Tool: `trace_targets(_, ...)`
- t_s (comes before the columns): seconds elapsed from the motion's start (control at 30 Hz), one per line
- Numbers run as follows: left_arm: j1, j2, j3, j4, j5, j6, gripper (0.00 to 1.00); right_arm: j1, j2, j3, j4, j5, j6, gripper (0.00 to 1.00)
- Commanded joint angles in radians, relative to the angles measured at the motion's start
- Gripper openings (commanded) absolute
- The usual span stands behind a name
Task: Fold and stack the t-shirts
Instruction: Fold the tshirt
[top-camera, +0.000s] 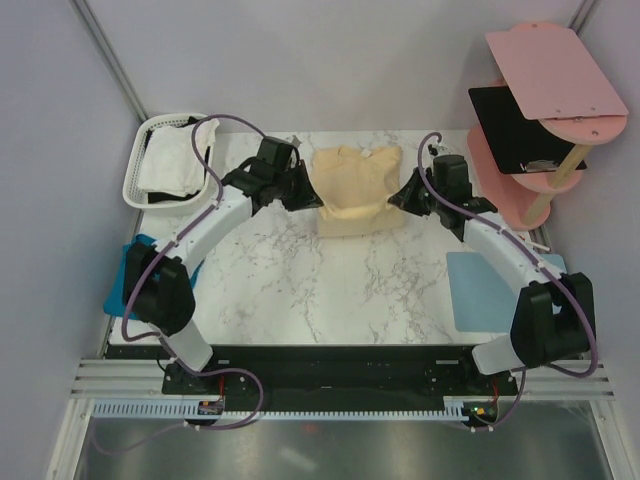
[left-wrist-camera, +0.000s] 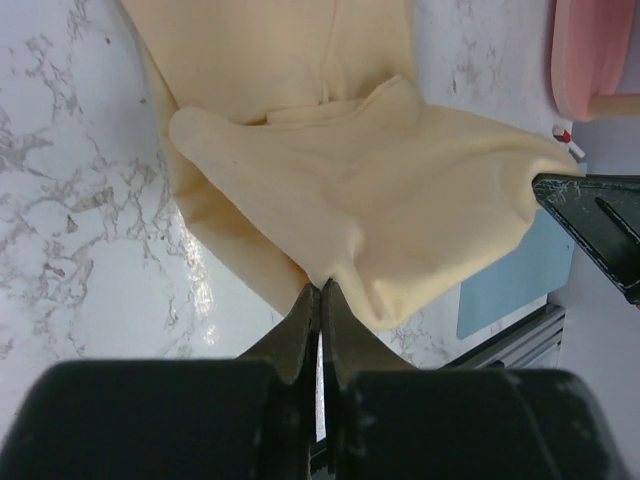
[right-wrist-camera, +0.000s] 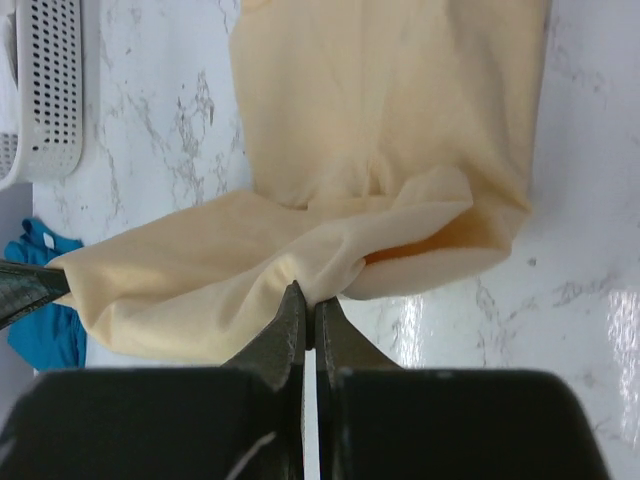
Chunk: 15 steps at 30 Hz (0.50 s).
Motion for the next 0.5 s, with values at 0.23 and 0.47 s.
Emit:
trace_targets(0.23, 0.088, 0.360, 0.477, -0.126, 0.077, 0.143, 0.02, -0.035, 0.347, 0.391, 0.030, 0.069, -0.093, 0.00)
trace_targets(0.47, 0.127, 0.564, 0.756, -0.144, 0.142, 0.139, 0.02, -0.067, 0.519, 0.540, 0.039, 0.078, -0.094, 0.00)
